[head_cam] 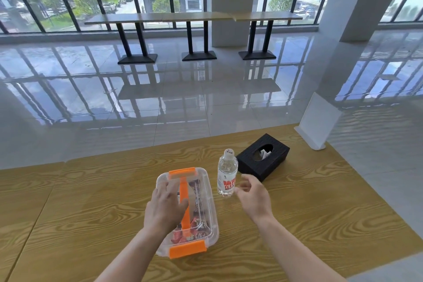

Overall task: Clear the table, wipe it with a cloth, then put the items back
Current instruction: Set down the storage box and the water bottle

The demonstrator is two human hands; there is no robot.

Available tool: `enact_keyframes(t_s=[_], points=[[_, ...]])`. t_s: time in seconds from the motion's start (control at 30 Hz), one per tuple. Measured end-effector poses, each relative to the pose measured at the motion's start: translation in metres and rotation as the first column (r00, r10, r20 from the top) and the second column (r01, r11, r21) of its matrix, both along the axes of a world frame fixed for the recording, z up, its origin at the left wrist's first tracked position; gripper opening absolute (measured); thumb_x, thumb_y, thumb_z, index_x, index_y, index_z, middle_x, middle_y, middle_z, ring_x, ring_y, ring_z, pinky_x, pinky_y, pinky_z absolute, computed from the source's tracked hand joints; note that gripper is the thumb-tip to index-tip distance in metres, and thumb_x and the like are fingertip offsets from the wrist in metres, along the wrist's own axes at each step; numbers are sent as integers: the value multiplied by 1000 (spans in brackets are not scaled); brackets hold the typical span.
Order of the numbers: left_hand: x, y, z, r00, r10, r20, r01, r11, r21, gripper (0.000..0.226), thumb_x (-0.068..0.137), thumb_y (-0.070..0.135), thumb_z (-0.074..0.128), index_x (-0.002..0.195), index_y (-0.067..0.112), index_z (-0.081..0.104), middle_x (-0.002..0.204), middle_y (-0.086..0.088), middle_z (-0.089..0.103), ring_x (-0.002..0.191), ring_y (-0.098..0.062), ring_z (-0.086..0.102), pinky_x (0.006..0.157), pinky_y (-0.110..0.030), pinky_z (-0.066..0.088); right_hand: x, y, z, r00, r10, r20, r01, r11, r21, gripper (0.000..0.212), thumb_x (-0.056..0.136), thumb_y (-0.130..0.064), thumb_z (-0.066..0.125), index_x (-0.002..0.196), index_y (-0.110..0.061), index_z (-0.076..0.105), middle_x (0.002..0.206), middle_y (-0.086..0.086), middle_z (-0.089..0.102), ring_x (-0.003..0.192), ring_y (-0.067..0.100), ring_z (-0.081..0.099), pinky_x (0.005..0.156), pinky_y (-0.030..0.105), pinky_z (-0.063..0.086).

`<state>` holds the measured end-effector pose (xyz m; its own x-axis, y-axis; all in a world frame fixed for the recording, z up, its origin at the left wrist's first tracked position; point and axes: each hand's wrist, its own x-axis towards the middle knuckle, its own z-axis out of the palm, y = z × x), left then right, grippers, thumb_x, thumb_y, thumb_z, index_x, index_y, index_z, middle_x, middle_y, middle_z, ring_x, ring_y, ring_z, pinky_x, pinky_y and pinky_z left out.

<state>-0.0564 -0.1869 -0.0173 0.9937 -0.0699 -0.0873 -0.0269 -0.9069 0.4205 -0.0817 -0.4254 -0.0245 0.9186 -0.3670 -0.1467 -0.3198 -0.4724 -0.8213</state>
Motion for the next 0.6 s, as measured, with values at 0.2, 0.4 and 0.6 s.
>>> enact_keyframes(t_s=[0.2, 0.4, 0.6], points=[[-2, -8, -14, 999, -36, -27, 40, 986, 164, 74, 84, 75, 48, 148, 41, 34, 163, -6, 20, 153, -25, 13, 109, -48, 40, 54, -8, 7, 989, 144, -38, -144, 989, 21, 115, 74, -30, 88, 160, -19, 12, 159, 7, 30, 147, 26, 30, 120, 43, 29], [-7, -5, -26, 999, -41, -24, 45, 981, 188, 81, 80, 81, 44, 151, 46, 27, 167, -6, 8, 155, -24, -3, 119, -49, 29, 71, -1, -4, 981, 194, 19, -192, 979, -63, 69, 78, -29, 84, 134, -21, 44, 109, -4, 60, 103, 20, 63, 91, 36, 53], [-7, -5, -30, 999, -28, -22, 32, 981, 192, 80, 83, 78, 45, 152, 45, 25, 167, -6, 7, 155, -24, -5, 121, -50, 24, 52, -6, -3, 967, 252, 33, -245, 959, -139, 58, 78, -34, 84, 123, -23, 49, 100, -8, 61, 91, 14, 60, 80, 29, 52]])
